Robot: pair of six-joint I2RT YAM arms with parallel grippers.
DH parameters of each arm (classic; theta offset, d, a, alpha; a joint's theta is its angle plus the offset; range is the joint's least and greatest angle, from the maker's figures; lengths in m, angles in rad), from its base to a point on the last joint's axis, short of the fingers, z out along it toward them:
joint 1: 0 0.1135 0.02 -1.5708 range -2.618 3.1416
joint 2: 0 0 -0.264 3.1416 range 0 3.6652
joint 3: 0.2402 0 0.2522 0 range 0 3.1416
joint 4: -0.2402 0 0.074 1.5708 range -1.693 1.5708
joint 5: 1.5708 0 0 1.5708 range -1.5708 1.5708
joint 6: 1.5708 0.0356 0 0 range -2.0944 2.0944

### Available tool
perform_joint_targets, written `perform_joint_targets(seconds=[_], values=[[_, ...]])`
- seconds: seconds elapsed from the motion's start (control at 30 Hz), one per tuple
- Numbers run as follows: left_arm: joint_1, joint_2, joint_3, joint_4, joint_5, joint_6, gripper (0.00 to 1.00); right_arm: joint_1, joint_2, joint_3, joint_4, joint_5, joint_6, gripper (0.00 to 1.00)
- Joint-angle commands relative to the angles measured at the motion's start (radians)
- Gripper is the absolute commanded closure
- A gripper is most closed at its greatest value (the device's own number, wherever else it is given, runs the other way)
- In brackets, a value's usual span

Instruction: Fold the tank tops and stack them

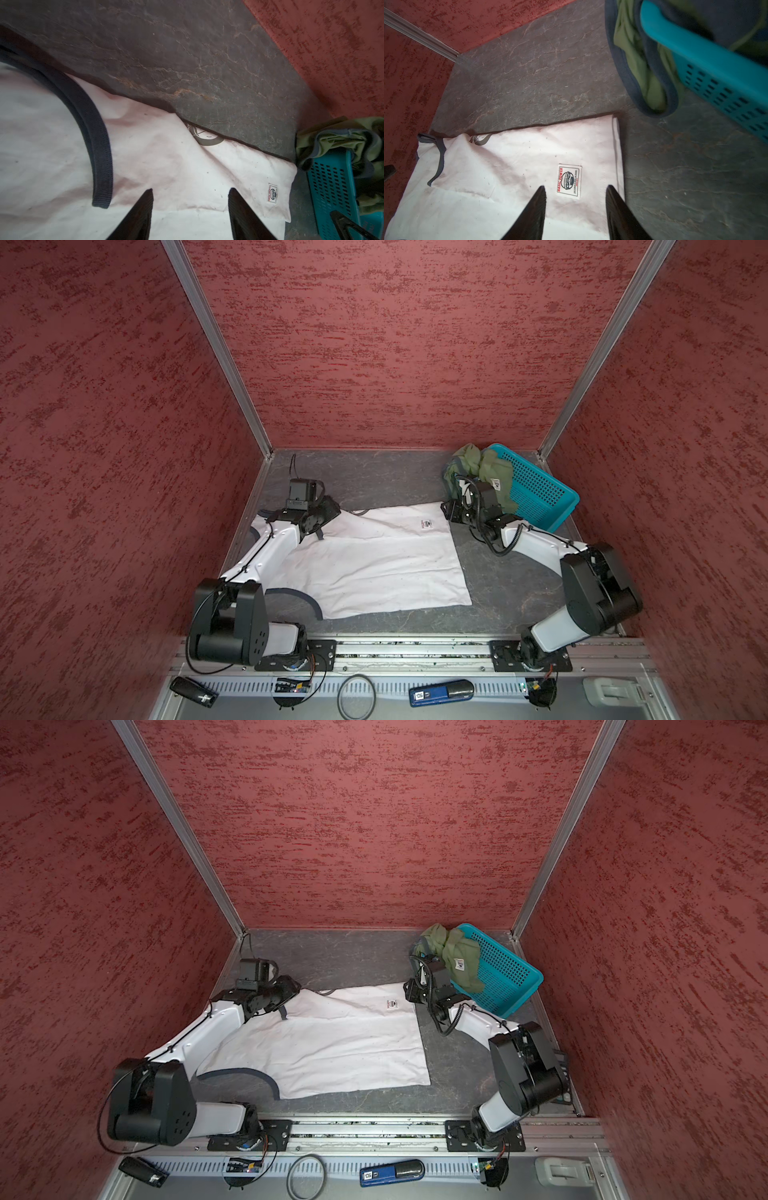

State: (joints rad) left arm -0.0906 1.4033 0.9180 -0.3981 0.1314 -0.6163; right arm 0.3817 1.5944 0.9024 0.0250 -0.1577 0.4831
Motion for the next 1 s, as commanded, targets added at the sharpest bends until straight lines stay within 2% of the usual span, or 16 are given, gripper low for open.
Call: perform_joint_targets(seconds=[0.0, 0.13, 0.3, 0.47, 0.73, 0.97], values=[[0.003, 0.072, 0.011, -0.08, -0.039, -0.03, 0.41, 0.034, 0.064, 0.057, -0.058, -0.019, 0.038, 0.52], [0.005, 0.162, 0.035, -0.049, 0.017, -0.004, 0.46, 0.048, 0.132, 0.089, -0.076, -0.044, 0.037, 0.52], [0.03, 0.219, 0.006, -0.063, 0.01, -0.008, 0.53, 0.047, 0.196, 0.098, -0.109, -0.052, 0.037, 0.51], [0.061, 0.198, -0.093, -0.025, 0.025, -0.022, 0.56, 0.048, 0.232, 0.082, -0.135, -0.036, 0.055, 0.51], [0.076, 0.102, -0.199, -0.018, -0.011, -0.044, 0.59, 0.024, 0.222, 0.032, -0.207, 0.091, 0.096, 0.51], [0.047, 0.118, -0.2, 0.024, 0.029, -0.045, 0.58, 0.018, 0.191, -0.001, -0.224, 0.124, 0.116, 0.52]])
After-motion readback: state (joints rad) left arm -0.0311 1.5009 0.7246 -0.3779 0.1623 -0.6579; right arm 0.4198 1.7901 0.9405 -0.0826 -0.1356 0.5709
